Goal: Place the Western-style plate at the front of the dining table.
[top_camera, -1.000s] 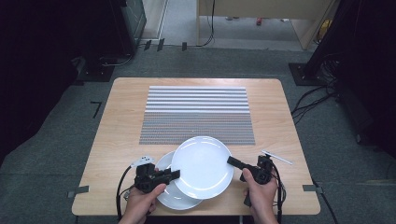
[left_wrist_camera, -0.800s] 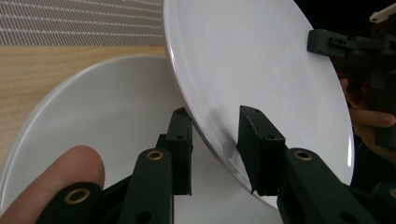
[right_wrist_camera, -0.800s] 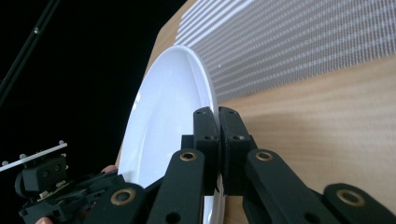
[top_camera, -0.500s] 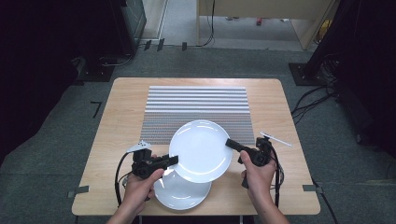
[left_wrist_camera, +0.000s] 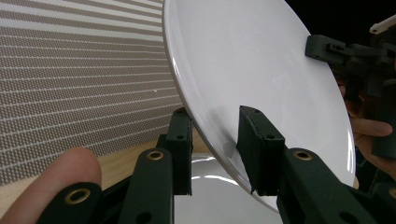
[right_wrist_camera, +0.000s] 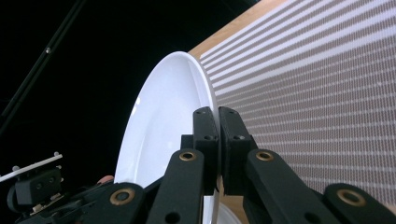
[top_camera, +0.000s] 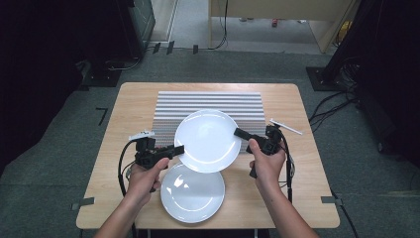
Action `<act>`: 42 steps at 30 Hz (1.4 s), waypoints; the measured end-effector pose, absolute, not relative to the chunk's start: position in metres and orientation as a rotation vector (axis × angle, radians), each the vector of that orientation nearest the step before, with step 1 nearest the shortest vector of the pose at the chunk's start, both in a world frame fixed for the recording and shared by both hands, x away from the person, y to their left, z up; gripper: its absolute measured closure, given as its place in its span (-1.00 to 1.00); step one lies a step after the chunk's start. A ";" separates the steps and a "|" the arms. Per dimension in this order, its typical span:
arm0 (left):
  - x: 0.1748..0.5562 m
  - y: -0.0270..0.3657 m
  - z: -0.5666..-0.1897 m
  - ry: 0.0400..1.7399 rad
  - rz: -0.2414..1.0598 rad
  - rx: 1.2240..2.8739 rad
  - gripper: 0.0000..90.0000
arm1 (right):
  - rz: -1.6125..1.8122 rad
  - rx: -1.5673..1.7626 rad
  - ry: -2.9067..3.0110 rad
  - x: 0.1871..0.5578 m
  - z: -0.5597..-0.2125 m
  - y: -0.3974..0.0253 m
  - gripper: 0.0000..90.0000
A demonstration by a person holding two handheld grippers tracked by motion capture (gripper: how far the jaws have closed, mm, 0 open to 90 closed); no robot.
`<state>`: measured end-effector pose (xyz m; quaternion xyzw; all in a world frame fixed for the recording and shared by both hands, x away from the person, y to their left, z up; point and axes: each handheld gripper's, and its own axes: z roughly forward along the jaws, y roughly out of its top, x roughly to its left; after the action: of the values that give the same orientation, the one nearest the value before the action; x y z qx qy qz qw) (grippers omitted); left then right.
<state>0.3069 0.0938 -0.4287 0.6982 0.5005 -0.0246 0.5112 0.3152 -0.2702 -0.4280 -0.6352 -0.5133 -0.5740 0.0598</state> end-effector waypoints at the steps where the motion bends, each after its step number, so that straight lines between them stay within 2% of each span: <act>1: 0.309 0.094 -0.428 1.208 -0.056 1.681 0.49 | -1.740 -1.924 -1.557 0.318 -0.427 -0.269 0.95; 14: 0.340 0.094 -0.431 1.248 -0.035 1.688 0.47 | -1.710 -1.964 -1.553 0.352 -0.431 -0.263 0.93; 31: 0.403 0.082 -0.452 1.345 -0.026 1.708 0.46 | -1.657 -2.078 -1.433 0.399 -0.462 -0.264 0.93; 42: 0.431 0.076 -0.467 1.389 -0.040 1.690 0.49 | -1.627 -2.152 -1.329 0.417 -0.484 -0.266 0.93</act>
<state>0.4309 0.0757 -0.4667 0.6861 0.5642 -0.0162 0.4589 0.4167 -0.2658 -0.4844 -0.7139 -0.4410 -0.5398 0.0669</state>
